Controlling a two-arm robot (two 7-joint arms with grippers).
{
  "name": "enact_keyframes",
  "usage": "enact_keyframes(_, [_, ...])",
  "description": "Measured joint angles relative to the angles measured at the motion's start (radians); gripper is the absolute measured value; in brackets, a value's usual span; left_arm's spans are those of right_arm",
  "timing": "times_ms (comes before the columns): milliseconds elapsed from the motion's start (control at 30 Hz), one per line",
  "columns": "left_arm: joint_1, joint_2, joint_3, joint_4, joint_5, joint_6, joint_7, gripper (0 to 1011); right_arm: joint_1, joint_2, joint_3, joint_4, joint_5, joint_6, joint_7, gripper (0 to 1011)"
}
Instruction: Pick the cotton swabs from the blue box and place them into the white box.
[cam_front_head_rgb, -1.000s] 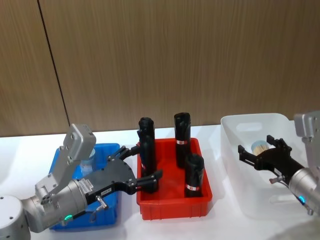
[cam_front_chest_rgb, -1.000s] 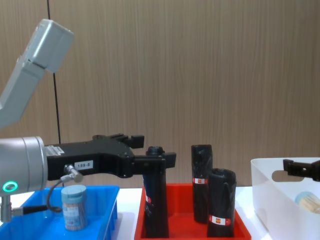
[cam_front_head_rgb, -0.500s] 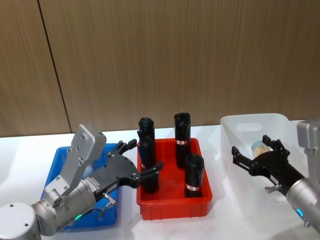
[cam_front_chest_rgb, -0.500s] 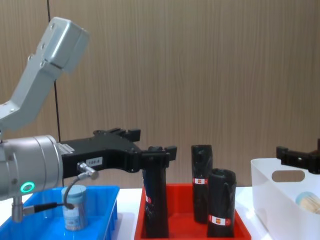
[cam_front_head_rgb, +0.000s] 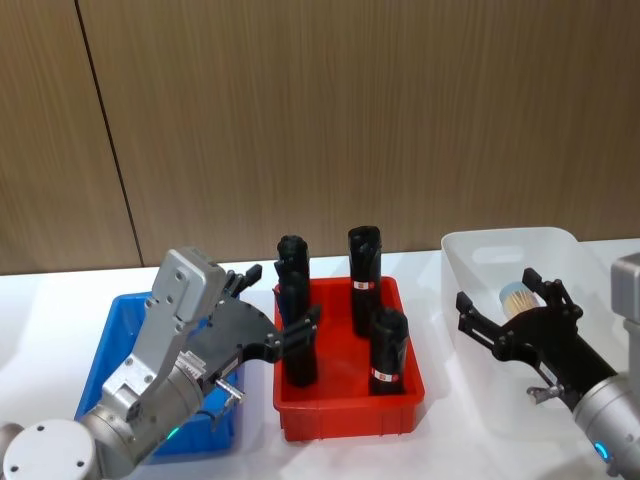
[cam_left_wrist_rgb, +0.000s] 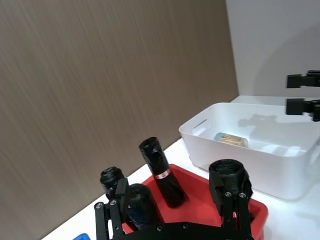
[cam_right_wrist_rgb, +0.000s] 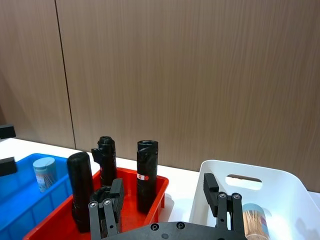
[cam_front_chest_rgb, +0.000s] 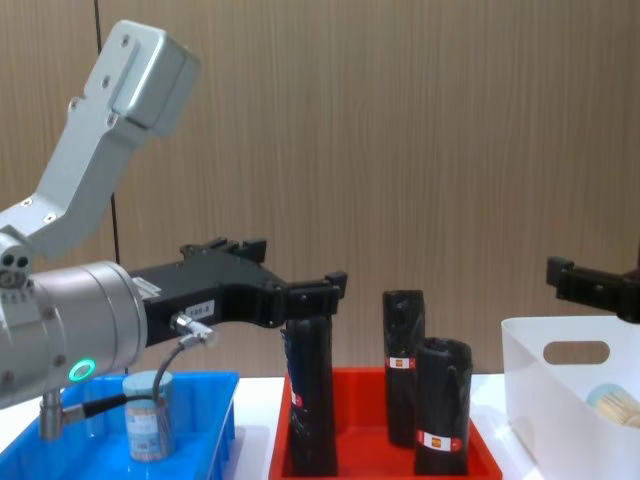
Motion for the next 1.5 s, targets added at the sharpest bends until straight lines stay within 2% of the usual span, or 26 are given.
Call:
enact_keyframes(467, [0.029, -0.016, 0.023, -0.052, 0.048, -0.004, 0.180, 1004, -0.010, 0.000, 0.000, -0.013, 0.000, -0.003, -0.005, 1002])
enact_keyframes(667, [0.039, -0.021, 0.031, -0.070, 0.064, -0.006, 0.239, 1004, -0.010, 0.000, 0.000, -0.013, 0.000, -0.003, -0.005, 1001])
enact_keyframes(900, [0.043, -0.023, 0.033, -0.077, 0.070, -0.006, 0.260, 1004, -0.010, 0.000, 0.000, -0.013, 0.000, -0.003, -0.004, 1002])
enact_keyframes(1500, [0.042, -0.022, 0.033, -0.077, 0.070, -0.005, 0.261, 1004, -0.008, 0.000, 0.002, -0.012, 0.008, 0.009, 0.011, 1002])
